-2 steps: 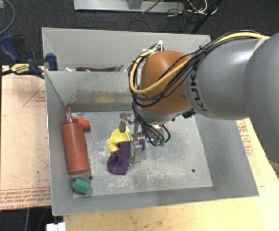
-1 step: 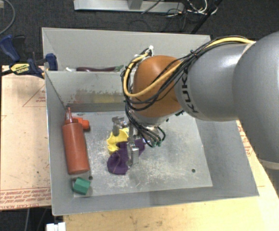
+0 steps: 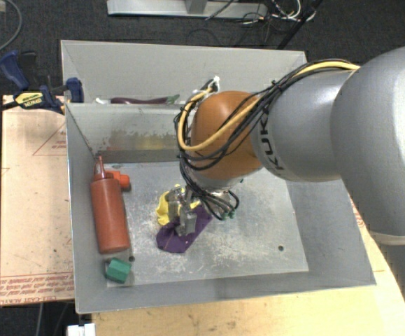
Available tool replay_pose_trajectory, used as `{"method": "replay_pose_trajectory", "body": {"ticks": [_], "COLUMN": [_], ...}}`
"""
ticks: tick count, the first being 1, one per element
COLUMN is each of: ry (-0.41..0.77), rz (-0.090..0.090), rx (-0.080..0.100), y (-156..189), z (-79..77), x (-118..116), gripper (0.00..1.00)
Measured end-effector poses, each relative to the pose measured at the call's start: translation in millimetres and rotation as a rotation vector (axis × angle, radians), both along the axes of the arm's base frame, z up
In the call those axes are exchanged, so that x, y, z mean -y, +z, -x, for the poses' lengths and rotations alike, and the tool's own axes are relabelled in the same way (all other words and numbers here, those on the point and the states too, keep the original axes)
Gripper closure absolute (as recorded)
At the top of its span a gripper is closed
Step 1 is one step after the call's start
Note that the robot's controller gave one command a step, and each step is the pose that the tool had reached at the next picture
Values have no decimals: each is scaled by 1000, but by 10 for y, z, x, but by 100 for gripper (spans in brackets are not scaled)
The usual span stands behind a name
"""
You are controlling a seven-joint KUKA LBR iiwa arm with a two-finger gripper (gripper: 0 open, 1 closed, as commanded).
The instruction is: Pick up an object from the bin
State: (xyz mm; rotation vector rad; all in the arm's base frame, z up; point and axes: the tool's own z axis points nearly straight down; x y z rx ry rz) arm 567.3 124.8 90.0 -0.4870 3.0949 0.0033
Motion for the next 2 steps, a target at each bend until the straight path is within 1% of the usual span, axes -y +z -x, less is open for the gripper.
{"method": "replay_pose_trajectory", "body": {"ticks": [1,2], "ry": [0,-65], "rz": [0,-3], "rx": [0,3], "y": [0,1107], "z": [0,16], "x": [0,64], "gripper": [100,100]}}
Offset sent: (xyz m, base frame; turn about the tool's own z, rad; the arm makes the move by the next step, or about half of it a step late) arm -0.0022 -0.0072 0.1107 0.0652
